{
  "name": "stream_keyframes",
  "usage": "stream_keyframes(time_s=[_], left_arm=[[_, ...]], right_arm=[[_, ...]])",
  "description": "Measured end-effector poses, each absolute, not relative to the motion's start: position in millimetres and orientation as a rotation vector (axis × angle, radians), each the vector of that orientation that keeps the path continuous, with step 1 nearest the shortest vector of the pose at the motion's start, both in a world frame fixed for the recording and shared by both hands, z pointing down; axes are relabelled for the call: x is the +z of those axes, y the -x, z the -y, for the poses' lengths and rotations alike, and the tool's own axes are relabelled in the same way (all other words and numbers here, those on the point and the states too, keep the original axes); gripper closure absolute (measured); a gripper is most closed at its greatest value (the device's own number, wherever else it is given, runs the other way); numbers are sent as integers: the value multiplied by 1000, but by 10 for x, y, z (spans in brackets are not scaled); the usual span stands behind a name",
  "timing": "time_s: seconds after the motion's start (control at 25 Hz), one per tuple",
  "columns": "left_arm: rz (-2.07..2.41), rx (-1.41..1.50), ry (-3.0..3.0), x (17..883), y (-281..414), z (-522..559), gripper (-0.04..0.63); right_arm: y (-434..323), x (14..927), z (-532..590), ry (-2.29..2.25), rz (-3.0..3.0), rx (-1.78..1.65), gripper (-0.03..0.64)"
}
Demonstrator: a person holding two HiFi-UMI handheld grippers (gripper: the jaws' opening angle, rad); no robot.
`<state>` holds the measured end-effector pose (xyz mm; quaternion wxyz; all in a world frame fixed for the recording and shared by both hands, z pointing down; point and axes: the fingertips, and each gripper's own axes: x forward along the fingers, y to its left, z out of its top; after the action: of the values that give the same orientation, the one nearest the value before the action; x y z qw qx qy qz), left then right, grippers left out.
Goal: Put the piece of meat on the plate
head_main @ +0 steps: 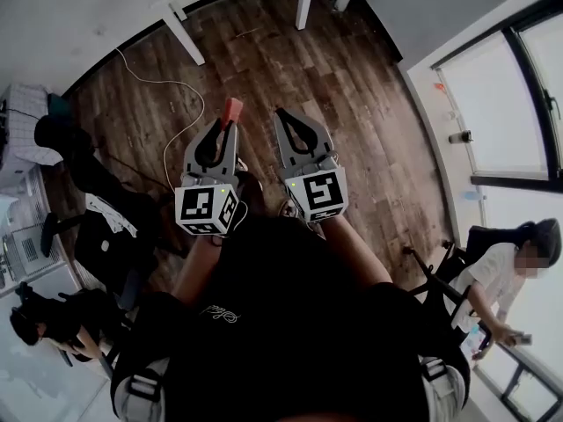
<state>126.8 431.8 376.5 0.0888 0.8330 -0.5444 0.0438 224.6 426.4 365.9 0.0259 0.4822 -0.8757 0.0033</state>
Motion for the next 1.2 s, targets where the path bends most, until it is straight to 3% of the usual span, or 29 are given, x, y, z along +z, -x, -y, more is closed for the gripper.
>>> stream_keyframes(time_s=[0.28, 0.84, 1.2], left_arm=[[1654, 144, -2447, 3934, -745, -3583, 515], [1699, 163, -2351, 4026, 767, -2344, 515], [1692, 146, -2309, 4150, 892, -1842, 515]], right_arm=[[-2002, 3844, -3529, -1477, 2624, 26, 595], [-739, 3963, -1932, -1318, 2587, 40, 594], [-379, 4049, -1280, -1215, 2631, 93, 595]])
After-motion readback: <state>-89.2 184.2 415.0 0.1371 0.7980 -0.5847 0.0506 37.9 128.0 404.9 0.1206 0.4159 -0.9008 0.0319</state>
